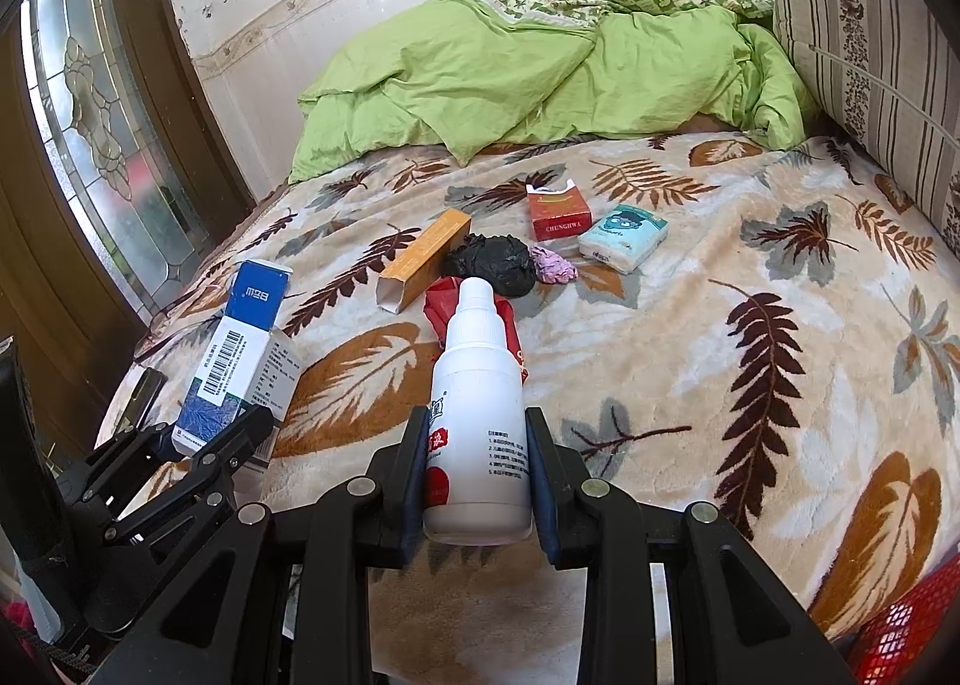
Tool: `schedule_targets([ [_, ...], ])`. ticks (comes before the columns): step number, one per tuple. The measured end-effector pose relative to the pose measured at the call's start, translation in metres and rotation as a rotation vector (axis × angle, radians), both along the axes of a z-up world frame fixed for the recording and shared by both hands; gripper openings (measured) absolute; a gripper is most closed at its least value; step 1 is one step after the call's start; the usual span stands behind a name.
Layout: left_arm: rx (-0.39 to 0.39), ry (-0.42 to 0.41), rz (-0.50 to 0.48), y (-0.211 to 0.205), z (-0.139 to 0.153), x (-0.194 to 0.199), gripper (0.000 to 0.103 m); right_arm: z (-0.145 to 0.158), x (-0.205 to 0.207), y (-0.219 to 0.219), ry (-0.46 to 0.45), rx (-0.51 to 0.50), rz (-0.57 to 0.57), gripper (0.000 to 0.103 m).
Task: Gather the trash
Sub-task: 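Lift the blue-white box and dropper bottle and carry them toward the red basket, then open both tools over the red basket to drop the box and bottle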
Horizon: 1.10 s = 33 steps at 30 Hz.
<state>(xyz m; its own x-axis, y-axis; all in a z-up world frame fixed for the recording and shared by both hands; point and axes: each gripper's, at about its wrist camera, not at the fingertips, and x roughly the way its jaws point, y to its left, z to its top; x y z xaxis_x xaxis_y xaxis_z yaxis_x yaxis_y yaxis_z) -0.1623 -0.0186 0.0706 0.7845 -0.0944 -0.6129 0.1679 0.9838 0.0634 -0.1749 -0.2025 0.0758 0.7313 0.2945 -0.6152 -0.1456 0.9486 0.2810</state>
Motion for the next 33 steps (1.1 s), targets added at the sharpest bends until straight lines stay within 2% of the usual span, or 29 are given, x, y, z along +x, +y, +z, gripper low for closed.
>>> schedule_targets([
  [10, -0.015, 0.011, -0.044, -0.013, 0.0, -0.009, 0.029, 0.005, -0.011, -0.01, 0.0, 0.055, -0.025, 0.032],
  [16, -0.045, -0.001, -0.122, -0.029, 0.013, -0.026, 0.029, 0.012, -0.035, -0.03, -0.002, 0.102, -0.056, 0.032],
  [24, -0.111, 0.0, -0.323, -0.07, 0.038, -0.058, 0.029, 0.021, -0.092, -0.088, -0.015, 0.177, -0.141, 0.032],
  [28, -0.117, 0.012, -0.427, -0.104, 0.05, -0.071, 0.029, 0.023, -0.124, -0.137, -0.017, 0.229, -0.245, 0.031],
  [33, -0.126, 0.029, -0.596, -0.164, 0.064, -0.09, 0.029, 0.024, -0.169, -0.204, -0.03, 0.25, -0.421, 0.031],
])
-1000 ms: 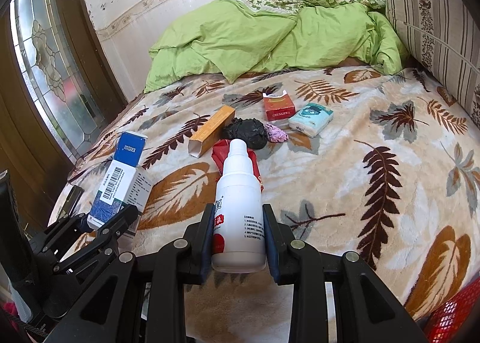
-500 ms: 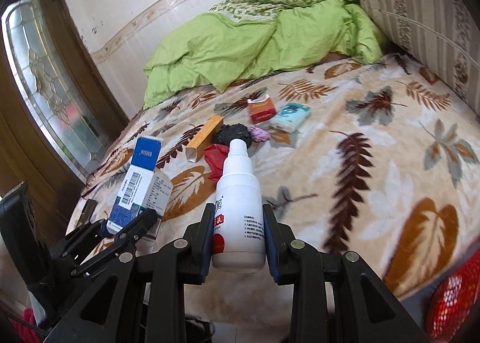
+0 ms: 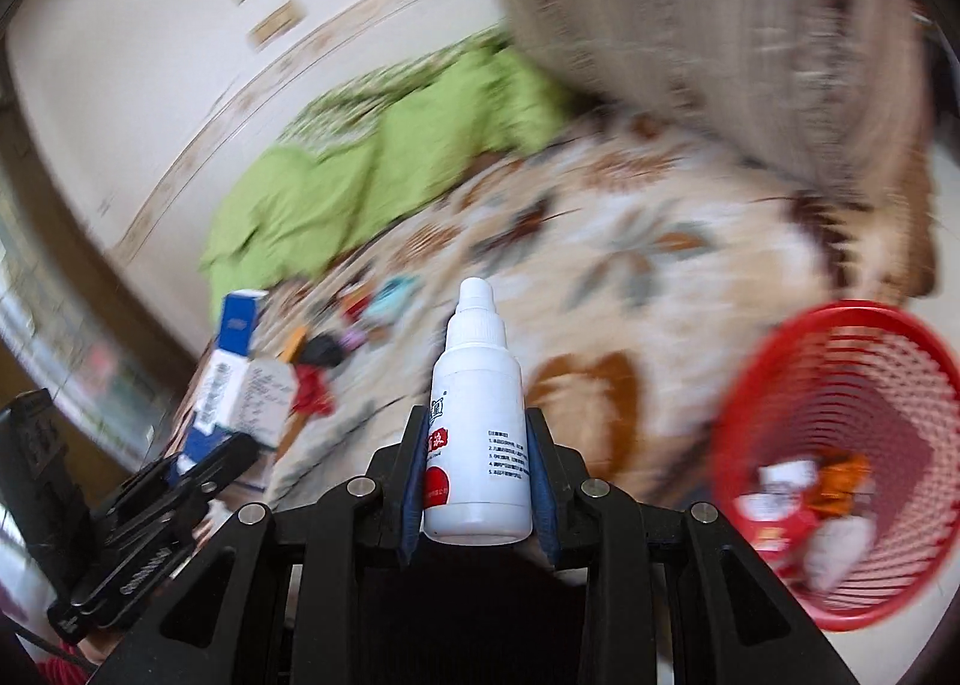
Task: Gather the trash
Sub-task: 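Open both tools over the red basket to drop the box and bottle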
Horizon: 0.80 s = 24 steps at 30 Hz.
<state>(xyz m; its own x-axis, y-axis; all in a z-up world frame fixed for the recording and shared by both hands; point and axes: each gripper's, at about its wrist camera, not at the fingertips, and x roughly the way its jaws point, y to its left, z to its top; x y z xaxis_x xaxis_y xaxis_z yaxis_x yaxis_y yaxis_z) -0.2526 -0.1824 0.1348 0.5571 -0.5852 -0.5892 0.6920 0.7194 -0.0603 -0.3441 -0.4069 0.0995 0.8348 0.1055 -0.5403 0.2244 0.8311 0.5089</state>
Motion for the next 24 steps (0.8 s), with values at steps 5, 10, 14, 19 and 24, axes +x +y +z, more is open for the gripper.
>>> schedule_targets([
  [5, -0.023, 0.092, -0.181, -0.068, 0.006, -0.018, 0.029, -0.003, -0.049, -0.066, 0.028, -0.005, -0.187, 0.032],
  [10, -0.02, 0.168, -0.311, -0.132, 0.003, -0.039, 0.029, -0.004, -0.087, -0.108, 0.042, -0.017, -0.328, 0.032],
  [14, -0.024, 0.231, -0.402, -0.178, 0.0, -0.048, 0.034, -0.007, -0.096, -0.127, 0.067, -0.022, -0.389, 0.033],
  [19, -0.026, 0.248, -0.402, -0.181, -0.003, -0.051, 0.055, -0.01, -0.101, -0.136, 0.071, -0.027, -0.42, 0.049],
  [24, -0.027, 0.244, -0.323, -0.15, -0.004, -0.028, 0.057, -0.008, -0.097, -0.13, 0.06, -0.023, -0.389, 0.049],
])
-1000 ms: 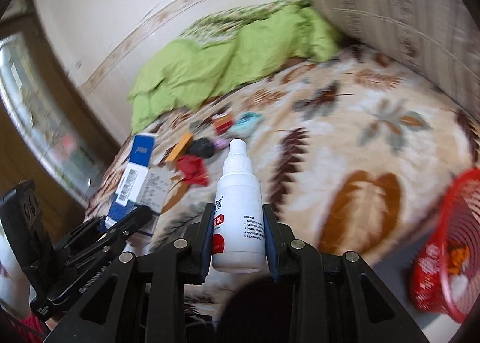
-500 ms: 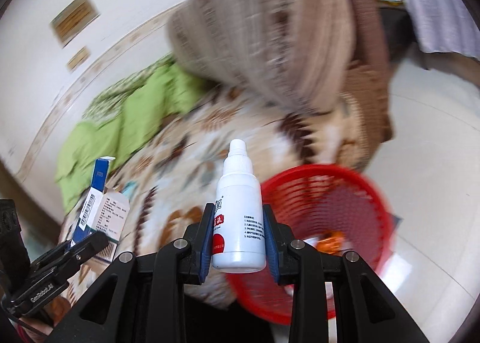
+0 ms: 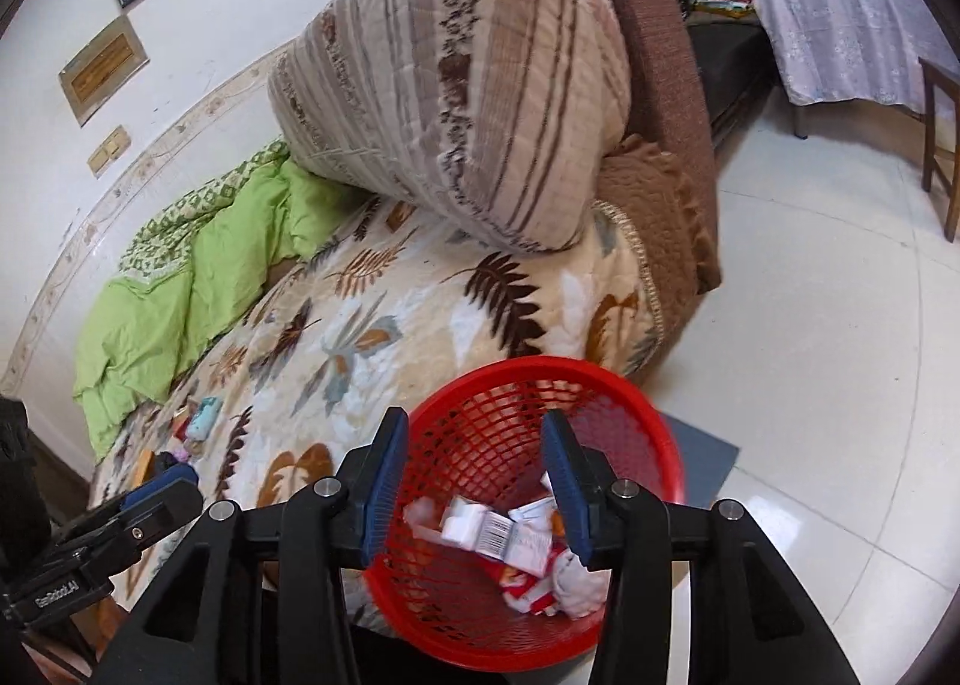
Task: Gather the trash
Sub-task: 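Open both tools over the red basket to drop the box and bottle, then grasp the orange box with the left tool while the right grasps the red bag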
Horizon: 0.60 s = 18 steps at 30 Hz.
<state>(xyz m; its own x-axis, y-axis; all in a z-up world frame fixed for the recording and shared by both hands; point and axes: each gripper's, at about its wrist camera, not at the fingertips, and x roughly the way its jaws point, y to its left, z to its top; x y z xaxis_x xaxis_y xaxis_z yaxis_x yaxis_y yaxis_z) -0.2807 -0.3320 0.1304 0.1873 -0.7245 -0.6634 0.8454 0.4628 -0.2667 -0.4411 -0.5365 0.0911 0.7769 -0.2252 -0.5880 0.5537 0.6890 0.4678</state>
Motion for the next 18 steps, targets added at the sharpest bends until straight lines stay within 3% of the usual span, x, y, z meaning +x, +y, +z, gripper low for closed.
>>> schedule_targets([
  [6, 0.037, -0.051, 0.126, 0.063, -0.004, 0.023, 0.058, 0.003, 0.034, 0.035, -0.004, 0.0, 0.123, 0.049],
  [13, 0.06, -0.076, 0.261, 0.145, -0.012, 0.048, 0.06, 0.005, 0.096, 0.101, 0.016, 0.007, 0.362, 0.049],
  [18, 0.058, -0.084, 0.426, 0.208, -0.02, 0.083, 0.06, 0.013, 0.141, 0.157, 0.033, -0.043, 0.52, 0.051],
])
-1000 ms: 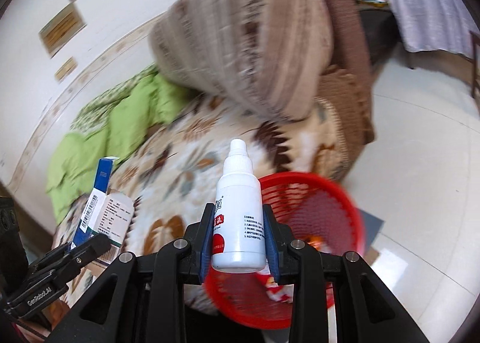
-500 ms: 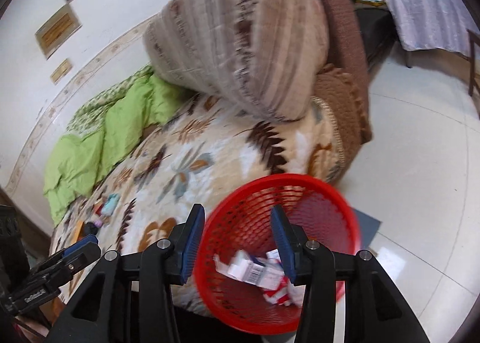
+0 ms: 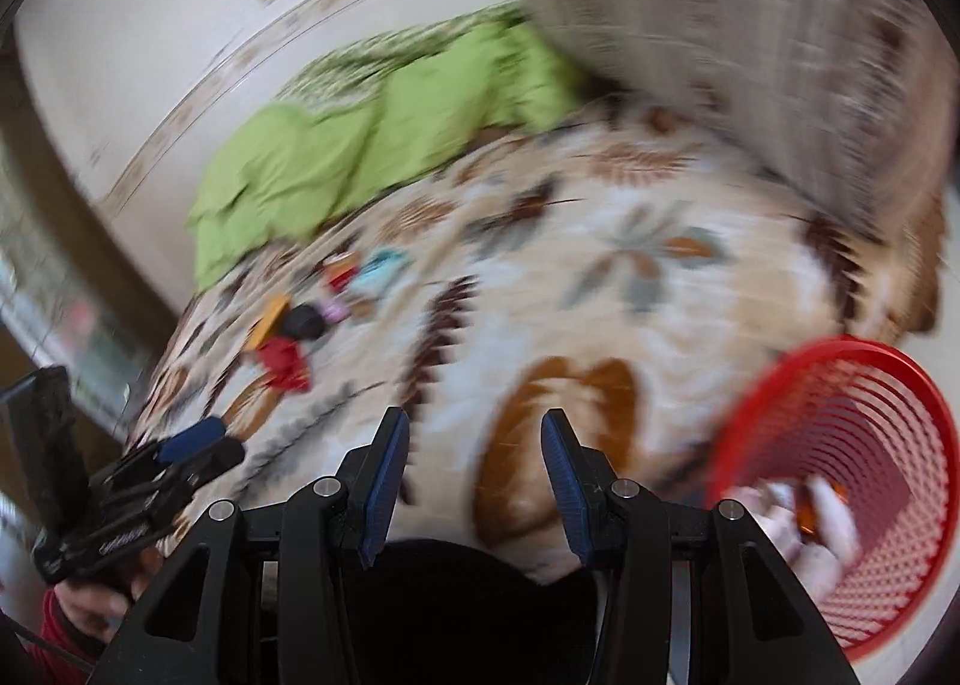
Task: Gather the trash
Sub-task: 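Grasp the orange box with the left tool while the right grasps the red bag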
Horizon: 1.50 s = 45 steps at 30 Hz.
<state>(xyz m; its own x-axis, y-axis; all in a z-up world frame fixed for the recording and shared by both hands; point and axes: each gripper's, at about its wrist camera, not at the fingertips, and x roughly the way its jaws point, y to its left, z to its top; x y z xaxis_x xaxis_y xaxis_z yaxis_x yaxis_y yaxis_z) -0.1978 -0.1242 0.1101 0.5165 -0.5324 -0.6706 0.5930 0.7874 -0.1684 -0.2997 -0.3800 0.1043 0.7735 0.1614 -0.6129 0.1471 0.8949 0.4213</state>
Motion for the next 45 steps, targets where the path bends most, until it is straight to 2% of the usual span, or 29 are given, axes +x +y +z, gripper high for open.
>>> schedule_targets([
  [5, -0.027, 0.045, 0.194, 0.072, -0.016, 0.045, 0.061, 0.007, 0.047, 0.057, 0.0, -0.047, 0.136, 0.059],
  [9, -0.009, 0.055, 0.322, 0.116, -0.032, 0.069, 0.061, 0.004, 0.088, 0.107, 0.019, -0.092, 0.239, 0.066],
  [12, -0.023, 0.072, 0.372, 0.139, -0.038, 0.079, 0.061, -0.004, 0.117, 0.138, 0.033, -0.121, 0.295, 0.069],
  [20, -0.09, 0.114, 0.456, 0.181, -0.043, 0.1, 0.061, -0.039, 0.201, 0.212, 0.089, -0.299, 0.376, 0.069],
  [25, -0.106, 0.113, 0.449, 0.182, -0.042, 0.107, 0.064, -0.063, 0.242, 0.224, 0.129, -0.371, 0.371, 0.068],
  [27, -0.109, 0.103, 0.442, 0.178, -0.041, 0.111, 0.066, -0.069, 0.245, 0.219, 0.131, -0.362, 0.352, 0.046],
  [28, -0.111, 0.1, 0.435, 0.176, -0.04, 0.112, 0.067, -0.072, 0.247, 0.213, 0.147, -0.319, 0.362, 0.046],
  [30, -0.105, 0.084, 0.423, 0.169, -0.038, 0.119, 0.067, -0.069, 0.248, 0.204, 0.136, -0.261, 0.35, 0.038],
  [33, -0.089, 0.058, 0.409, 0.153, -0.036, 0.132, 0.067, -0.059, 0.241, 0.194, 0.104, -0.243, 0.316, 0.036],
  [36, -0.066, 0.053, 0.366, 0.125, -0.038, 0.149, 0.067, -0.055, 0.238, 0.178, 0.11, -0.196, 0.257, 0.036],
  [40, 0.043, 0.009, 0.343, 0.089, -0.043, 0.174, 0.067, -0.056, 0.24, 0.157, 0.131, -0.109, 0.218, 0.037],
  [43, 0.074, 0.03, 0.365, 0.079, -0.052, 0.198, 0.067, -0.056, 0.239, 0.149, 0.135, -0.08, 0.204, 0.037],
  [45, 0.087, 0.043, 0.381, 0.077, -0.058, 0.212, 0.061, -0.054, 0.238, 0.147, 0.129, -0.072, 0.208, 0.037],
])
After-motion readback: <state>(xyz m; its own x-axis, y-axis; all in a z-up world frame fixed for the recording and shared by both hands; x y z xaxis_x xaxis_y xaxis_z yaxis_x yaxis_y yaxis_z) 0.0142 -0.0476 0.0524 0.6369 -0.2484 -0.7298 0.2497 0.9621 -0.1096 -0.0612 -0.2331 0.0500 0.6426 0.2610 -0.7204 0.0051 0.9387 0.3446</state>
